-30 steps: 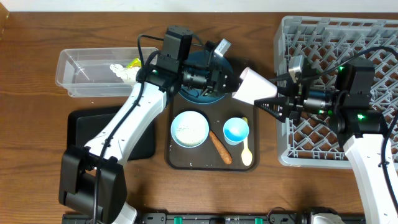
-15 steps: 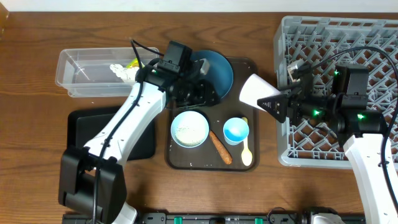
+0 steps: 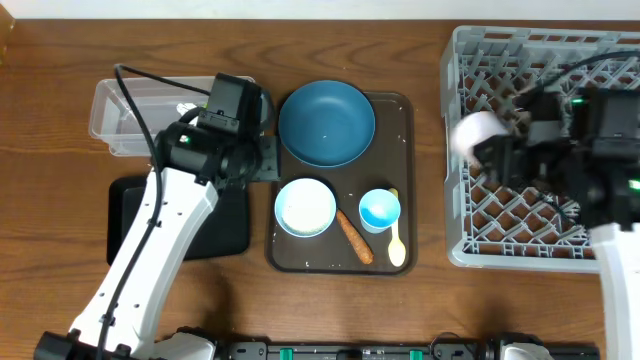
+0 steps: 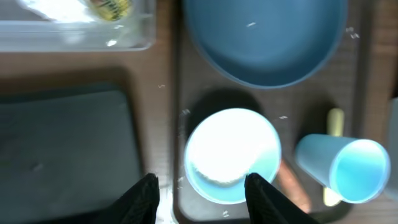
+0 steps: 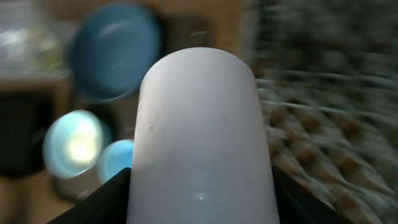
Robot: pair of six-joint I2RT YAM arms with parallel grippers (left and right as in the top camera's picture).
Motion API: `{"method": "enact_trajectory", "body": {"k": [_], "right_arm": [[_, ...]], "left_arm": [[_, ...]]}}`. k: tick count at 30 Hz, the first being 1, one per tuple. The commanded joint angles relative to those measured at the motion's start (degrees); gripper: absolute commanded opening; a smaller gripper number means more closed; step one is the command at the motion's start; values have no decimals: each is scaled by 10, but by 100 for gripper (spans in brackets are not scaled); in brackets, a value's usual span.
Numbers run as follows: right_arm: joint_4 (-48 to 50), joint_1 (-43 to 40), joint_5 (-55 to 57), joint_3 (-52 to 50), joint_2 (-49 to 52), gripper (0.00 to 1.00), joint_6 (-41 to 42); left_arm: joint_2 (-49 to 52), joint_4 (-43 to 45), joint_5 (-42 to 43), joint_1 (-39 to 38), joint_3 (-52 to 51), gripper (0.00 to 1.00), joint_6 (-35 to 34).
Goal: Sort waste into correct bins and load items into the dishwasher rack
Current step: 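Carry the pink cup with the right gripper into the dish rack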
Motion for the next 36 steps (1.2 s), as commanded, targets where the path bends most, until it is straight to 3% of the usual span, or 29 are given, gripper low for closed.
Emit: {"method": "enact_trajectory", "body": {"k": [1,8,17,24,36], "right_arm": [[-19,-40,141,31,-6,1,48],[-41,-160,197,35,11,1,64],[-52,-306,181,64,108,1,99],[-74,-347,181,125,210,1,107],[-58,-394,187,127,317,1,118]], "left_arm": [[2,-10,-38,3,2,47,10],[2,-10,-38,3,2,47,10],[2,-10,-38,3,2,47,9],[2,-10,-38,3,2,47,9],[2,-10,-38,3,2,48,9]]}}
